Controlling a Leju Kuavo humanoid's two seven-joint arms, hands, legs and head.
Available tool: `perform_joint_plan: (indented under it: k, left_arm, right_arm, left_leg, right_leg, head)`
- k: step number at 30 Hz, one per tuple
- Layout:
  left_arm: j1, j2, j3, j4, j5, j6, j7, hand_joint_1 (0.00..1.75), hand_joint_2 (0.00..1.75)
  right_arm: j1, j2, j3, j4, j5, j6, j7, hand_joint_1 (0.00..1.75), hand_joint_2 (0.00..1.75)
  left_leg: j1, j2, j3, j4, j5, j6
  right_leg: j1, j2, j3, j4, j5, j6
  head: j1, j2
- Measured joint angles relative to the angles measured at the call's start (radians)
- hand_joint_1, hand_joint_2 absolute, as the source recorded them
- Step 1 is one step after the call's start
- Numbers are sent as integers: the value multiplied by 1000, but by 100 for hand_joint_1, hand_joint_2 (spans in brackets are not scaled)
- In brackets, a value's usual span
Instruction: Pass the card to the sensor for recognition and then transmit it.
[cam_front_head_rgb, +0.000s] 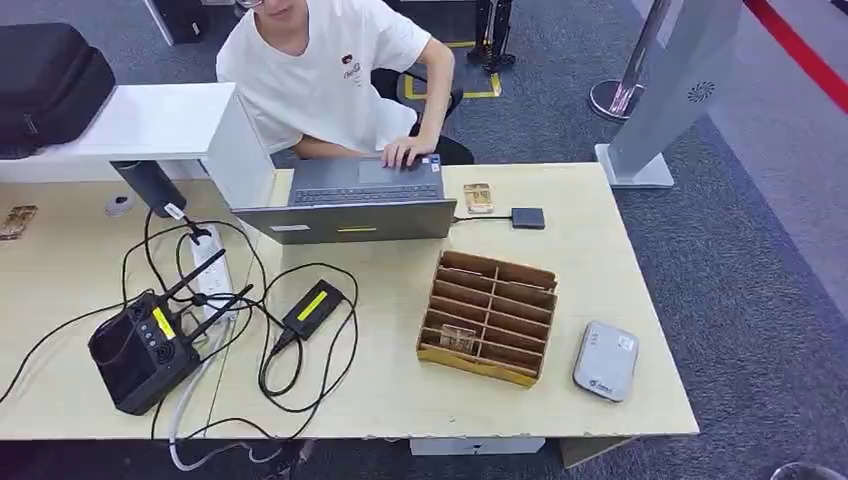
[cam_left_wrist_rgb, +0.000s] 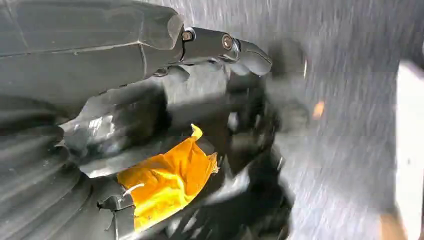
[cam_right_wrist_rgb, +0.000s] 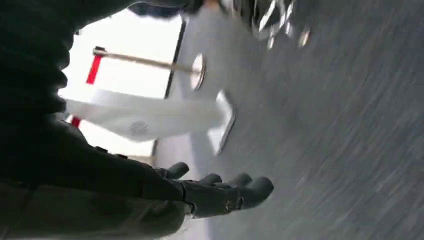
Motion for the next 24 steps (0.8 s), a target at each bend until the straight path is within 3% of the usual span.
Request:
perform_joint_plan:
  k: [2, 4, 5, 8, 10, 12, 15, 16, 17, 18, 19, 22, 23, 24]
  left_arm:
    - [-2, 10, -8, 0, -33, 57, 16, 0, 175]
    - [1, 15, -34, -2, -94, 201, 4, 0, 175]
    - [3, 15, -53, -3, -119, 297, -17, 0, 175]
    - [17, 6, -99, -3, -150, 484, -92, 0, 175]
    - [27, -5, -118, -3, -140, 555, -139, 0, 175]
    - [30, -11, -126, -3, -125, 524, -135, 0, 175]
    - [25, -4, -135, -3, -81, 297, -49, 0, 175]
    - [23, 4, -138, -3, -77, 232, -16, 0, 175]
    - [23, 10, -142, -3, -83, 212, -6, 0, 175]
    - [26, 10, -148, -9, -98, 246, -21, 0, 175]
    - [28, 9, -158, -16, -119, 331, -58, 0, 175]
    - [36, -12, -175, -24, -132, 698, -167, 0, 175]
    - [35, -16, -177, -24, -118, 753, -175, 0, 175]
    - [35, -24, -177, -24, -90, 753, -163, 0, 175]
  right_arm:
    - [0, 10, -13, 0, -7, 1, 0, 0, 175]
    - [0, 10, -26, 0, 5, -63, 30, 0, 175]
    - [0, 10, -29, -1, 21, -141, 49, 0, 175]
    - [-2, -5, -30, -6, 70, -364, 107, 0, 175]
    - [-3, -16, -32, -6, 77, -437, 120, 0, 175]
    - [-3, -20, -40, -6, 71, -417, 97, 0, 175]
    - [-3, -20, -59, -6, 38, -255, -38, 0, 175]
    - [-1, -18, -61, -6, 38, -225, -73, 0, 175]
    - [-1, -15, -64, -6, 36, -237, -78, 0, 175]
    - [0, -8, -68, -6, 35, -268, -63, 0, 175]
    - [1, -1, -71, -6, 40, -331, -35, 0, 175]
    - [0, 3, -82, -6, 54, -510, 30, 0, 175]
    - [0, 2, -86, -6, 54, -516, 24, 0, 175]
    - [0, -3, -92, -7, 54, -505, 4, 0, 175]
  left_leg:
    - [0, 0, 1, 0, 0, 0]
    - [0, 0, 1, -1, 0, -1]
    - [0, 0, 1, -1, 0, -1]
    - [0, 1, 1, -1, 0, -1]
    - [0, 0, 1, 0, 0, 0]
    - [-1, 0, 1, 0, 0, 0]
    - [-1, 0, 1, 0, -1, 0]
    - [-1, 0, 1, 0, -1, 0]
    - [-1, 1, 1, 0, -1, 0]
    - [0, 1, 1, 0, -1, 0]
    - [0, 1, 1, 0, -1, 0]
    - [0, 0, 1, -1, -1, 0]
    - [0, 0, 2, -1, -1, 0]
    - [0, 0, 1, -1, -1, 0]
  right_leg:
    - [0, 0, 0, 1, 0, 0]
    - [1, 0, 0, 1, -1, -1]
    - [0, 0, 0, 1, -1, -1]
    - [0, 0, 1, 0, -1, -1]
    - [0, 0, 1, 0, -1, -1]
    - [0, 0, 2, -1, -1, -1]
    - [0, 0, 2, -1, -1, -1]
    - [0, 0, 1, 0, -1, -1]
    - [0, 0, 1, 0, -1, -1]
    - [0, 0, 1, 0, -1, -1]
    - [0, 0, 1, 0, -1, -1]
    - [0, 0, 1, 0, -1, -1]
    - [0, 0, 1, 0, -1, -1]
    - [0, 0, 2, 0, -1, -1]
  head:
    - [0, 0]
    - [0, 0]
    - [0, 0]
    - [0, 0]
    - [0, 0]
    - [0, 0]
    - [0, 0]
    - [0, 0]
    - [0, 0]
    - [0, 0]
    - [0, 0]
    - [0, 0]
    - [0, 0]
    - [0, 0]
